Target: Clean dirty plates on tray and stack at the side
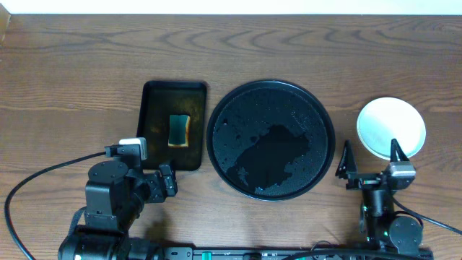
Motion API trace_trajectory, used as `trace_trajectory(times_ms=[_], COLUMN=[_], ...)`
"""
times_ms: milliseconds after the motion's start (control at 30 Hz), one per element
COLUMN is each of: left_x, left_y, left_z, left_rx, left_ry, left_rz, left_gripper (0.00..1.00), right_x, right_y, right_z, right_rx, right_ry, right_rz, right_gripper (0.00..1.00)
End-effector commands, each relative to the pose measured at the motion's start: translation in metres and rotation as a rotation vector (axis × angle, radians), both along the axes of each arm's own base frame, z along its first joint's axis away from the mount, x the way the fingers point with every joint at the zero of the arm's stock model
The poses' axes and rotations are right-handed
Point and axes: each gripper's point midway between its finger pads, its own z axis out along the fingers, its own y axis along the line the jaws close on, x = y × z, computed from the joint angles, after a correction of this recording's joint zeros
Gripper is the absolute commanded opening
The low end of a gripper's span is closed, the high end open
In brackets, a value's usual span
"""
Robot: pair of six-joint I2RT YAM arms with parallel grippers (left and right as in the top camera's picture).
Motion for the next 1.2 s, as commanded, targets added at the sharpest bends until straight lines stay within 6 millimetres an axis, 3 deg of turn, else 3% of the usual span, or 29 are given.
trace_trajectory(times_ms=[0, 133, 1167], left_x=[0.001, 0.001, 0.001], left_y=[0.002, 0.002, 0.002], left_z=[-0.001, -0.001, -0.001], left_rx=[0.013, 0.013, 0.013], left_ry=[-0.002, -0.002, -0.002], left_rz=[0.002, 0.002, 0.002], left_gripper=[0.9, 0.9, 0.9], right_x=[0.005, 0.005, 0.005], right_y=[0.003, 0.003, 0.005], right_z=[-0.027, -0.065, -0.065], right_rx=[-0.042, -0.061, -0.061], right_ry=[0.044, 0.19, 0.192], right_rz=[0.006, 0.01, 0.024], right_gripper=[0.99, 0.99, 0.99])
